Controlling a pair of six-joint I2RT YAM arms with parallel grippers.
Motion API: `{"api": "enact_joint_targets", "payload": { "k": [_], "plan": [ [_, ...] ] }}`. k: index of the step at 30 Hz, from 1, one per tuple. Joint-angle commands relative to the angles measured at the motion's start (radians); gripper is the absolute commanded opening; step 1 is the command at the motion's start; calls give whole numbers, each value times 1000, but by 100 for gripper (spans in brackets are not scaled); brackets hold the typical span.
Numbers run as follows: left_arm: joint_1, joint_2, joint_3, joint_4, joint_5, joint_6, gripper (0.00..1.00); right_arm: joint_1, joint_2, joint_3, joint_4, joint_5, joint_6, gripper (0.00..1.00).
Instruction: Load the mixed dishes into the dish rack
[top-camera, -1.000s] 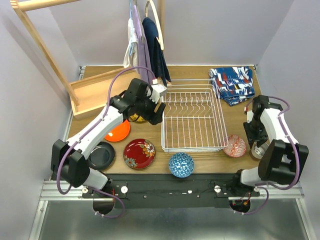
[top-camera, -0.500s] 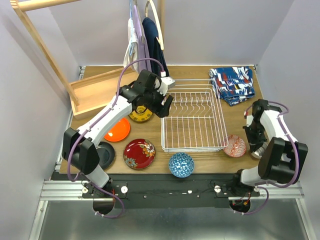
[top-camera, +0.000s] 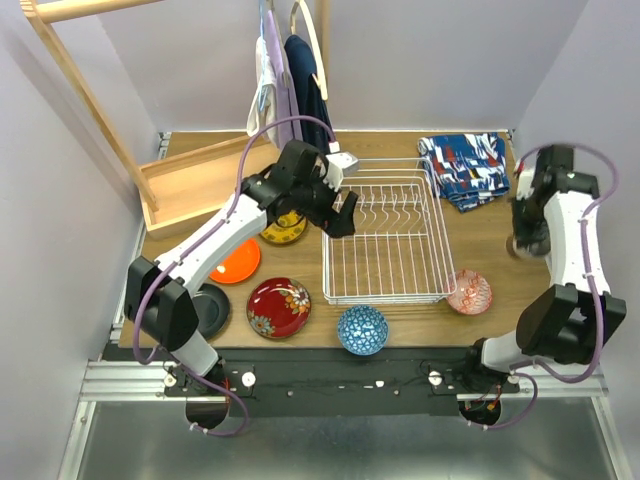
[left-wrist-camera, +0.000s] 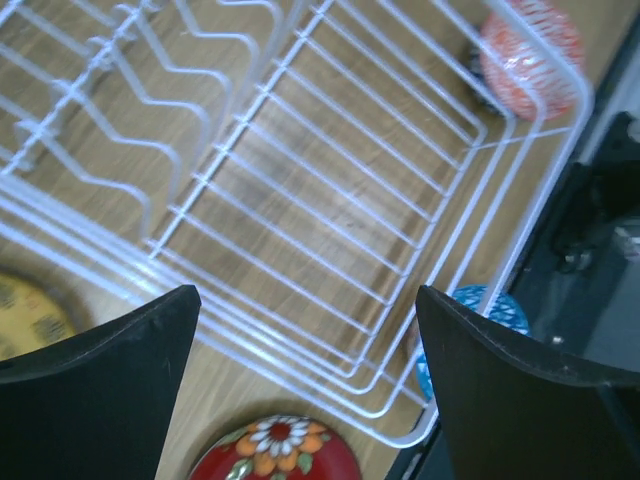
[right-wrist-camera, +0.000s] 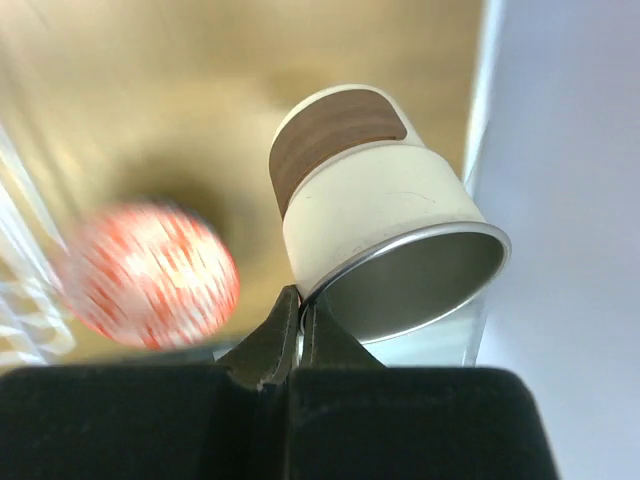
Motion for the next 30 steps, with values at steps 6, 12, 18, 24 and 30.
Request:
{"api": "enact_joint_targets", "payload": {
  "k": [6,12,18,24,30],
  "plan": [
    [-6,-8,-177,664,357,-534,99,-5,36,324,78,-579,62,1],
    [-4,77,-164,810,414,-682,99,-5,-45,201,278,-1207,191,1],
    [-18,148,-185,927,435,-755,99,-5,-118,-64,713,-1515,554,1],
    [-36,202,-152,947,391,-811,99,-2,-53,-45,588,-1603,416,1],
    [-44,234,-107,948,377,-823,99,3,54,40,186,-1597,51,1]
  ]
}}
